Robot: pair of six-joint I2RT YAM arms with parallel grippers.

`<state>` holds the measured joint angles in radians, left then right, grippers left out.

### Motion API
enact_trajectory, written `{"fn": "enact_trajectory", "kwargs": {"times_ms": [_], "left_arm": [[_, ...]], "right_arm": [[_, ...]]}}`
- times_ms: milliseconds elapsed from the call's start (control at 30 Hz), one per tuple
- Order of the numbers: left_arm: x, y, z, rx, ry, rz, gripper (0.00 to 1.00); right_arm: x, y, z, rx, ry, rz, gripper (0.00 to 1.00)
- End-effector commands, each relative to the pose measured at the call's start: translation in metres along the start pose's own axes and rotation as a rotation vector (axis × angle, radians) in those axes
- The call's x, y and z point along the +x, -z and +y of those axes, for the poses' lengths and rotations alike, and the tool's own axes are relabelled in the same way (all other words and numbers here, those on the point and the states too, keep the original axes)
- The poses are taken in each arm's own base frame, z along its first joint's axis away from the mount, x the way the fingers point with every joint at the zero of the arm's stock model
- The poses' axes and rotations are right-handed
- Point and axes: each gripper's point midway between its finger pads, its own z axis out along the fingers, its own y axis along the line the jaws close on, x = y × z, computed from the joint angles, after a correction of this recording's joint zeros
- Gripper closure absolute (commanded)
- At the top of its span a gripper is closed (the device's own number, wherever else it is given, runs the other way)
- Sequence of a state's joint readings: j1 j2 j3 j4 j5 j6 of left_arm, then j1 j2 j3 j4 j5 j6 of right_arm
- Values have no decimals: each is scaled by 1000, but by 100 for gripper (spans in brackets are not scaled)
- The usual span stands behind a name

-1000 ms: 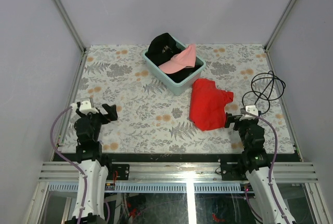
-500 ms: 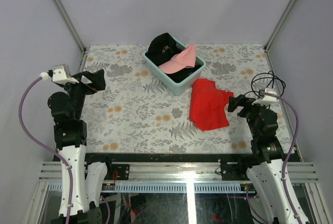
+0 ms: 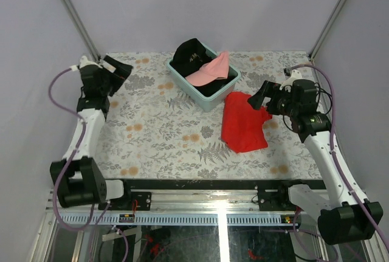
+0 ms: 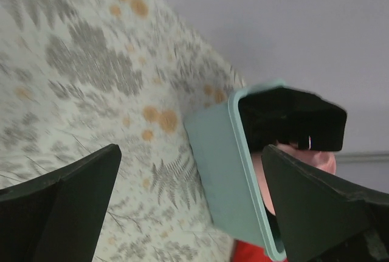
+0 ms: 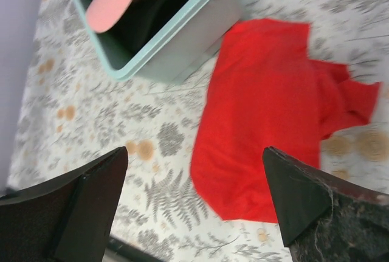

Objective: Stack the hats

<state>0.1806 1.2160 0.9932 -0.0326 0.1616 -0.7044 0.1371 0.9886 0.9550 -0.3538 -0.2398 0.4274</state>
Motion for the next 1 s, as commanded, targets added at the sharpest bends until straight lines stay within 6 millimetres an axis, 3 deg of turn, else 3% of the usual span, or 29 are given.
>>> {"fn": "enact_trajectory", "kwargs": {"times_ms": [0,67,167,267,400,500,600,800,967], "left_arm": [[49,-21,-45,110,149,199,0],[72,-30,-61,103,141,241,0],[108,-45,-78,66,123,345,0],[154,-59,-78,-17,121,482,0],[186,-58,-95,-34,139,534,0],[191,-50,-99,-65,115,524,0],[183,-38,-98,-75,86,497,0],[163,-7,-92,-72,40,444,0],[163,9,-89,-48,-9,466,0]], "right_arm": [[-15,13,58,-282,-20,4,1],[-19,14,64,-308,-33,5,1],[-19,11,56,-248,-54,22,2],[-19,4,36,-137,-59,26,7],[-27,-27,10,-7,-79,9,20],[-37,-63,1,20,-133,-4,34],[-49,-100,-2,15,-186,-10,44],[-82,-148,2,26,-163,-35,40],[-84,-190,3,11,-155,7,37]]}}
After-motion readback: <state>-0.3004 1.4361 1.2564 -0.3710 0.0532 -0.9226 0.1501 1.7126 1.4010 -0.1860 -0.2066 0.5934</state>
